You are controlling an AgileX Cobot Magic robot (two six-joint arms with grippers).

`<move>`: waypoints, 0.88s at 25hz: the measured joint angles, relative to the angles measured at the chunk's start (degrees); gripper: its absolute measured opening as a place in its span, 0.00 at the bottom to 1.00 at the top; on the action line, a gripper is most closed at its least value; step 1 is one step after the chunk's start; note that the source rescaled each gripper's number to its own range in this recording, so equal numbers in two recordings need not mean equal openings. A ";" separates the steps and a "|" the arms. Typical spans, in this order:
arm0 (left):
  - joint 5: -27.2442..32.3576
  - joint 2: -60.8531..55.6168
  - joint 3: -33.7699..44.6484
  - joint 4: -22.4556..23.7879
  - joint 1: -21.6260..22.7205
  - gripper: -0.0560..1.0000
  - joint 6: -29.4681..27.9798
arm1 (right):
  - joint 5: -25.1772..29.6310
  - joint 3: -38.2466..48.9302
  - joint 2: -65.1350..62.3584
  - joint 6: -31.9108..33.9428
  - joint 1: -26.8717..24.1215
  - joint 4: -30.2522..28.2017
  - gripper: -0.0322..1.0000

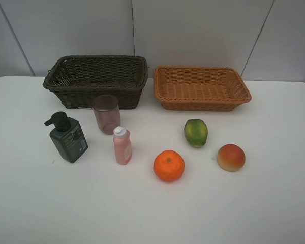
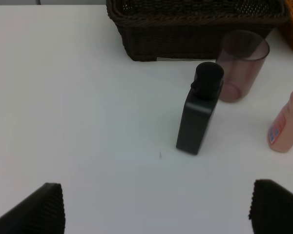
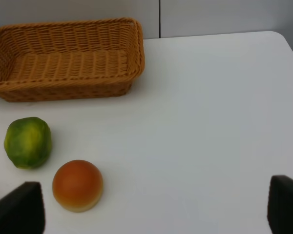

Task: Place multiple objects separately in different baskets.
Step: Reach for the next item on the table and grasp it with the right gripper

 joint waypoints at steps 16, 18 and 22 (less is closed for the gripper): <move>0.00 0.00 0.00 0.00 0.00 0.98 0.00 | 0.00 0.00 0.00 0.00 0.00 0.00 0.97; 0.00 0.00 0.00 0.00 0.00 0.98 0.00 | 0.00 0.00 0.00 0.00 0.00 0.00 0.97; 0.00 0.00 0.00 0.00 0.00 0.98 0.00 | 0.00 0.00 0.00 0.00 0.00 0.00 0.97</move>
